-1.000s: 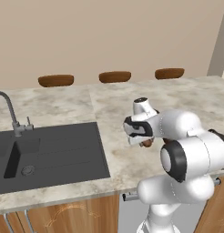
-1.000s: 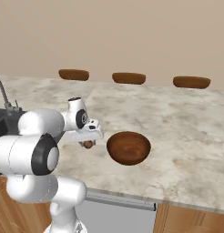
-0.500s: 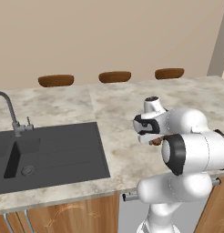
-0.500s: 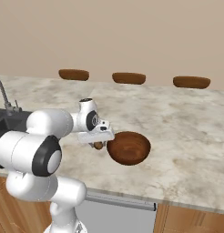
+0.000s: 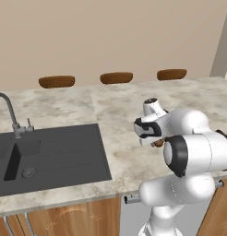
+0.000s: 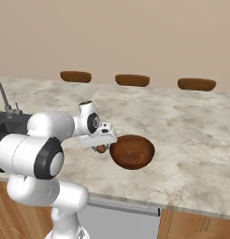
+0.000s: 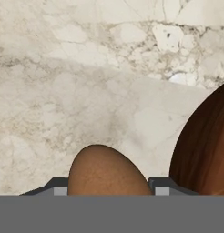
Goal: Gather the eggs and milk located in the vicinity of the sink area and place them right next to the bowl.
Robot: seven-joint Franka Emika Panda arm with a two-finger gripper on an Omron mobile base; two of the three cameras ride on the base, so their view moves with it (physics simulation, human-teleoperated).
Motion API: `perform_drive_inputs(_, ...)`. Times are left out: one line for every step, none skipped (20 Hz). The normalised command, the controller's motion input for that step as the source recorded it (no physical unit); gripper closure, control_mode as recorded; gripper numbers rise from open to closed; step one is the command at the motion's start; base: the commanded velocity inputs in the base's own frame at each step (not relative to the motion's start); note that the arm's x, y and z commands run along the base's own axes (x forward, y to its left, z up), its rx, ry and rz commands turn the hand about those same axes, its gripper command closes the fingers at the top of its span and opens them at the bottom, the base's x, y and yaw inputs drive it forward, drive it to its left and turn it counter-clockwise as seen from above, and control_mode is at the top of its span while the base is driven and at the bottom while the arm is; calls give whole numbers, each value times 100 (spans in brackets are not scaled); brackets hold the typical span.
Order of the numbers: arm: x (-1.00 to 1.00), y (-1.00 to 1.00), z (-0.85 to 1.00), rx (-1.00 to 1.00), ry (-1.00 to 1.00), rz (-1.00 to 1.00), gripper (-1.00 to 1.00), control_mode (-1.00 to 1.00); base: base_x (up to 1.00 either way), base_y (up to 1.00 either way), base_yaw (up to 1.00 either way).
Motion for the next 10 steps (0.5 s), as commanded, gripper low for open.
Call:
perform_drive_inputs(1,0,0,-6,0,0,100,-100,0,0,0)
perform_drive_inputs(0,0,0,-5,0,0,100,-100,0,0,0)
perform_drive_inputs(1,0,-4,-3,0,0,100,-100,0,0,0)
perform_drive_inputs(0,0,-6,-3,0,0,100,-100,0,0,0)
perform_drive_inputs(2,0,-9,-3,0,0,100,-100,0,0,0)
perform_drive_inputs(2,0,-11,-4,0,0,100,-100,0,0,0)
perform_drive_inputs(7,0,-14,-5,0,0,100,-100,0,0,0)
perform_drive_inputs(6,0,-20,-5,0,0,100,-100,0,0,0)
perform_drive_inputs(2,0,-16,-5,0,0,100,-100,0,0,0)
perform_drive_inputs(0,0,-12,-3,0,0,100,-100,0,0,0)
